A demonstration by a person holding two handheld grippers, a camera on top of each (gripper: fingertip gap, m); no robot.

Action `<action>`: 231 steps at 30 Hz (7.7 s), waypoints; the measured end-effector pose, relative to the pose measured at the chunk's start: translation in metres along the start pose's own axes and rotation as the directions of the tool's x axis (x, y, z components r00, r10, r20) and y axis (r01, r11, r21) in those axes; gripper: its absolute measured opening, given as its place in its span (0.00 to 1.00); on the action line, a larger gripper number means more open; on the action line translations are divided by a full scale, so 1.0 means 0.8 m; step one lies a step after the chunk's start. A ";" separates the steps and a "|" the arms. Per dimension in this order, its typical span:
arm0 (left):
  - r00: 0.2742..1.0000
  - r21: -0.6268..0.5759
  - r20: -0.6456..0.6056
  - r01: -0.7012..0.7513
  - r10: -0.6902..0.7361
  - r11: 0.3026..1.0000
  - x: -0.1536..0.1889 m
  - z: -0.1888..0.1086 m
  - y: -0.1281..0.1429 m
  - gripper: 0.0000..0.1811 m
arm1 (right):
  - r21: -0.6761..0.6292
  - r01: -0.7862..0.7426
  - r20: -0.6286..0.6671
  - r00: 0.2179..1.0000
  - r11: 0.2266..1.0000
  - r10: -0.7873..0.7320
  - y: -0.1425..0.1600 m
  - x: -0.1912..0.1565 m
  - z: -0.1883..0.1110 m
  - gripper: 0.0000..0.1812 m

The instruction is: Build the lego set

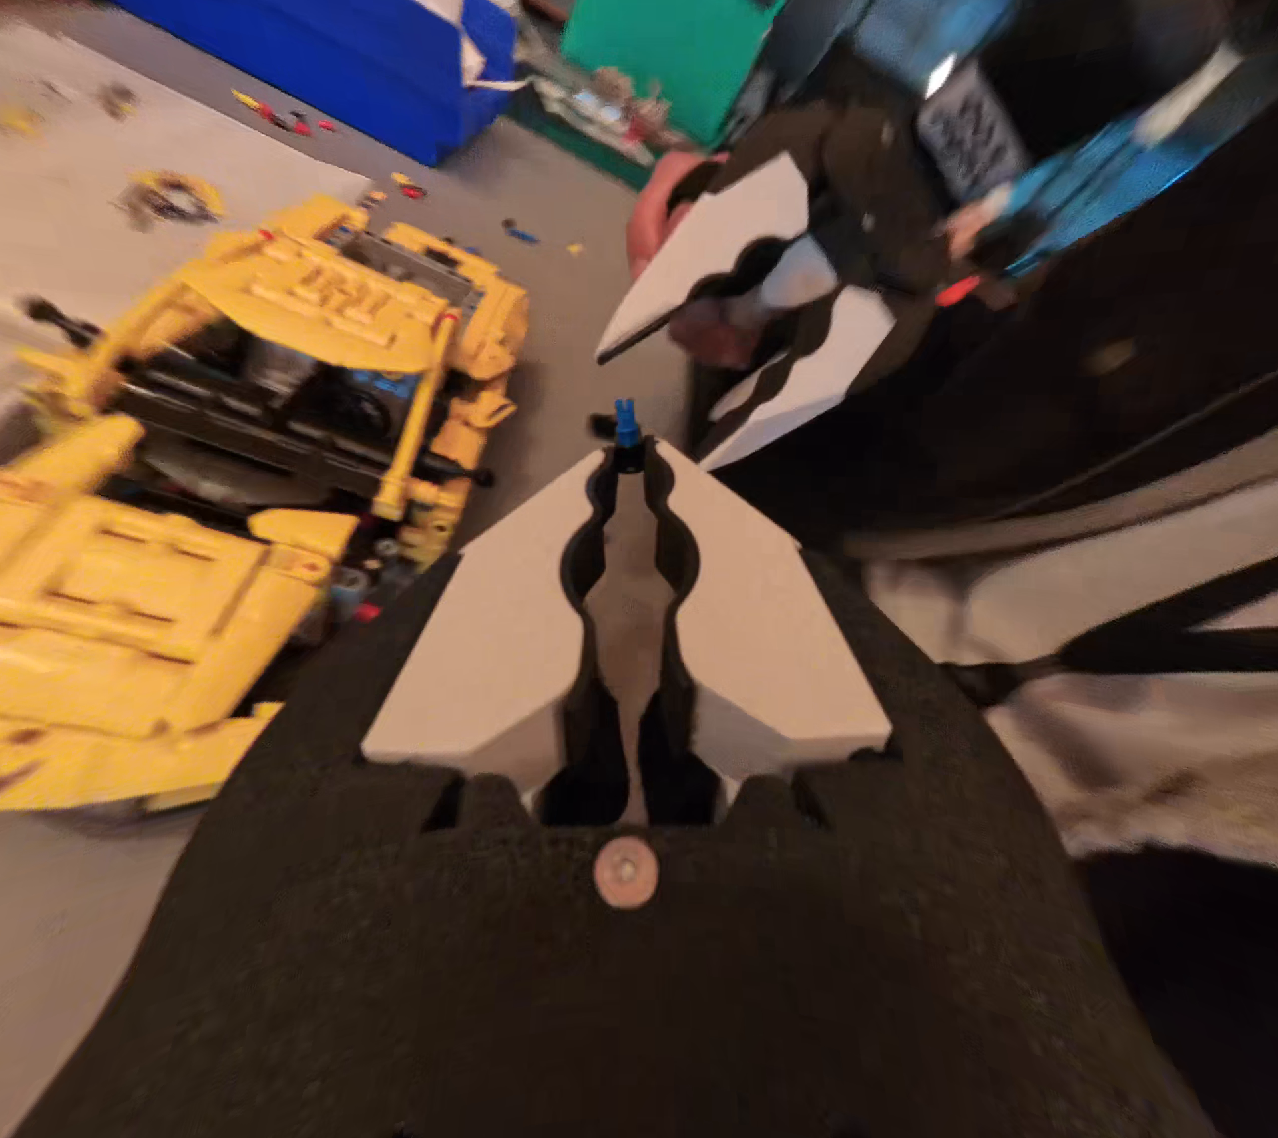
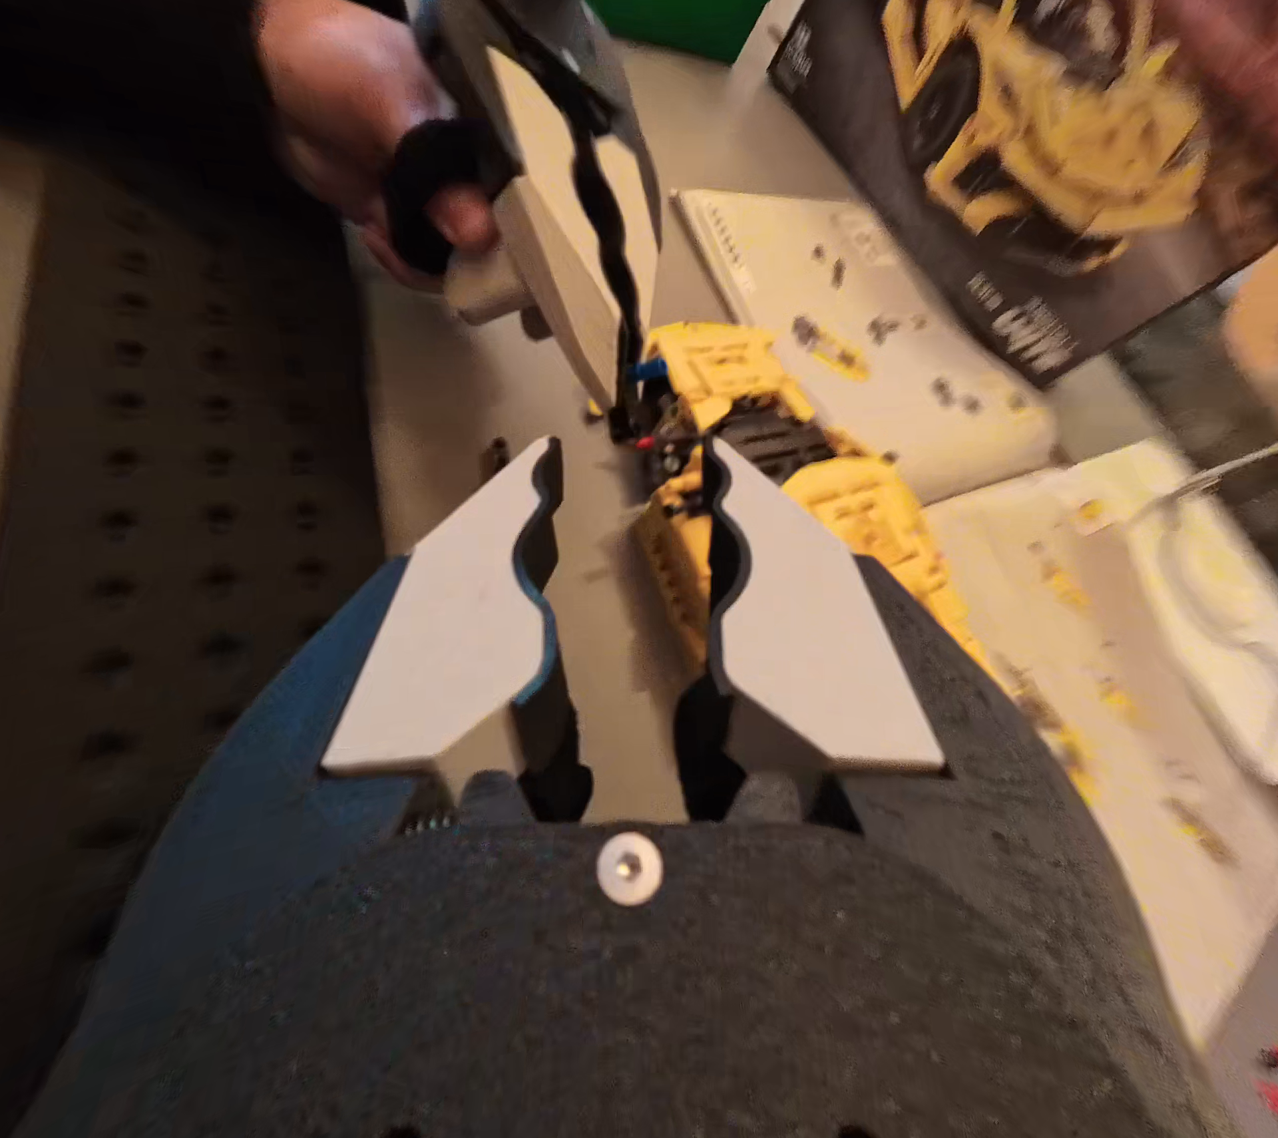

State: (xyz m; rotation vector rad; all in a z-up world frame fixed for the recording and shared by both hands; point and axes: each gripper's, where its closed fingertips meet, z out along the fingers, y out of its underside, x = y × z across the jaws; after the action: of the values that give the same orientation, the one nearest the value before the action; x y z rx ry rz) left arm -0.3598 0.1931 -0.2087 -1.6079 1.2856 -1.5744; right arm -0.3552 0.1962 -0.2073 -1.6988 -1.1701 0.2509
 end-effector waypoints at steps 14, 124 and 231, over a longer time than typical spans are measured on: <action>0.908 -0.003 -0.270 0.332 -0.320 0.943 0.017 -0.004 -0.002 0.04 | 0.010 0.270 -0.008 0.963 0.963 -0.270 -0.021 -0.009 0.024 0.12; 0.940 0.074 0.043 -0.342 0.340 0.937 0.016 -0.016 -0.020 0.04 | 0.163 -0.585 0.479 0.751 0.795 0.454 -0.031 -0.019 0.007 0.11; 0.963 0.424 -0.269 0.130 -0.012 0.896 0.033 -0.062 -0.085 0.04 | 0.517 -0.759 0.557 0.649 0.396 0.518 -0.116 0.036 -0.003 0.02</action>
State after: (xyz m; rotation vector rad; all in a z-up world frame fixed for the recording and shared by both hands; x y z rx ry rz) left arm -0.3939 0.2086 -0.1287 -1.2035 0.9042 -2.0036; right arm -0.3929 0.2189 -0.1204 -1.2984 -0.3811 1.3598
